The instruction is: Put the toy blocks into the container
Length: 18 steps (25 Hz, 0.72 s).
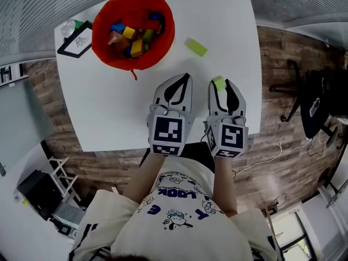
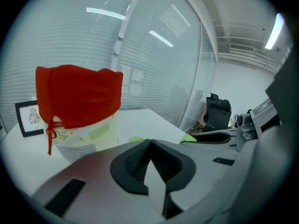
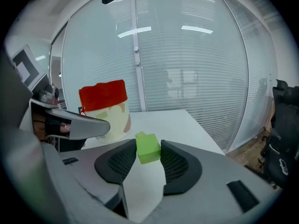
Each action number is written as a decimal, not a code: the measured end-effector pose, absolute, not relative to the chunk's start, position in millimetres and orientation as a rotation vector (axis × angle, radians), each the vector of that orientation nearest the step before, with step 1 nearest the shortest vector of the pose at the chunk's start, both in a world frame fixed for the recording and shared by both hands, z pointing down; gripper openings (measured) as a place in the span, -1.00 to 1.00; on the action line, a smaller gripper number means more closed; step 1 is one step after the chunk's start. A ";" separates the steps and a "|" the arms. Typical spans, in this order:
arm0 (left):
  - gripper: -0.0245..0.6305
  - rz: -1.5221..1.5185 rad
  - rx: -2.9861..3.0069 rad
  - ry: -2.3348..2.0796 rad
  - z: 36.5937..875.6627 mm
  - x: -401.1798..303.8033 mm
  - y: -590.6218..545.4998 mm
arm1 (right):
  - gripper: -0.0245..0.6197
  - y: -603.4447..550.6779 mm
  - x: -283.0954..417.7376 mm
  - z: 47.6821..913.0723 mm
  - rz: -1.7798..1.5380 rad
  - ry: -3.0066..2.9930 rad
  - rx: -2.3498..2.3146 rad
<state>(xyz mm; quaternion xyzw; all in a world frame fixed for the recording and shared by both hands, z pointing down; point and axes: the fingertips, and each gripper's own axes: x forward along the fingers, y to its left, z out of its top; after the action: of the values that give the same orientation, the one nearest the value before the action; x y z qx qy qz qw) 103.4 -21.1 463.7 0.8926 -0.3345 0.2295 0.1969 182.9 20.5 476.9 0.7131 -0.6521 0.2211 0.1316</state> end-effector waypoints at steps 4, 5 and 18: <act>-0.83 0.603 2.514 -0.967 449.6 93.4 -25.2 | -0.42 12.4 174.2 456.8 0.595 -1.928 2.076; -0.83 0.593 2.517 -0.976 446.4 90.5 -26.2 | -0.42 10.2 171.9 452.3 0.584 -1.936 2.078; -0.83 0.449 2.552 -1.104 396.5 52.2 -39.7 | -0.42 -14.8 133.5 395.2 0.434 -2.063 2.056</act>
<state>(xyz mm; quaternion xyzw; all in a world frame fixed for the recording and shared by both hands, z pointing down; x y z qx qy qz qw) 52.2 -39.7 396.5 0.8941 -0.3869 0.1575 0.1618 133.5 -14.8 395.2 0.6949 -0.6971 0.1467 0.0984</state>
